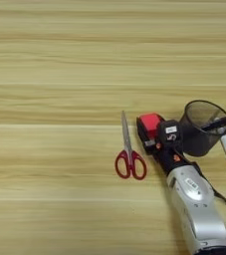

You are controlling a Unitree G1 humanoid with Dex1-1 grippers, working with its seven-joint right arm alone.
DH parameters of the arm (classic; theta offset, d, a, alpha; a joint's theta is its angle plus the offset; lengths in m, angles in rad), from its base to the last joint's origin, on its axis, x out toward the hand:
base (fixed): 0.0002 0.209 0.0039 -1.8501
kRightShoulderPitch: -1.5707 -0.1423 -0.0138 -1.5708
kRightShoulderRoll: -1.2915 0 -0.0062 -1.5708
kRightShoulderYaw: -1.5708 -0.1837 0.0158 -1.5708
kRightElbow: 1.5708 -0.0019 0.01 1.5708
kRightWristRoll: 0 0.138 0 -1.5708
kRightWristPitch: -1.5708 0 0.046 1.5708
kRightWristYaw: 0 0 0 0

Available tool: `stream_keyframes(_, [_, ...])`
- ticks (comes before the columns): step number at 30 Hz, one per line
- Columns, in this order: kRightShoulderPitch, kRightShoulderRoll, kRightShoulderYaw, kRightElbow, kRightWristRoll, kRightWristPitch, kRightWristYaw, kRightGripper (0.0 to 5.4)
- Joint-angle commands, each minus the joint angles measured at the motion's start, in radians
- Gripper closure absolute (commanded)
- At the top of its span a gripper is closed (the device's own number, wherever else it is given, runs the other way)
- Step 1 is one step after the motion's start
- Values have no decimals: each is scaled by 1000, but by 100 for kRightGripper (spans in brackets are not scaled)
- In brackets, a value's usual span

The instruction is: Move the objects on the table

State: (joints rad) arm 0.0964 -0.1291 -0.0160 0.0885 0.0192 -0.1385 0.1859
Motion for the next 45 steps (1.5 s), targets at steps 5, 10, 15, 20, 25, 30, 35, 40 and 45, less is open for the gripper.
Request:
stream_keyframes(5, [-56,-4,-12,-27,11,-5,-6,316])
stream_keyframes(10, [-57,-4,-12,-22,11,-5,-4,316])
stream_keyframes(15, [-57,-4,-12,-20,11,-5,-4,316])
stream_keyframes(20, [-58,-4,-11,-19,10,-4,-4,316])
stream_keyframes(25, [-58,-5,-9,-18,8,-7,-3,316])
stream_keyframes(30, [-59,-6,-10,-15,8,-9,-3,316])
stream_keyframes(35, [-59,-5,-9,-14,8,-10,-4,316])
stream_keyframes(40, [-59,-5,-9,-13,7,-10,-4,316])
stream_keyframes(45, [-59,-5,-9,-13,6,-11,-6,246])
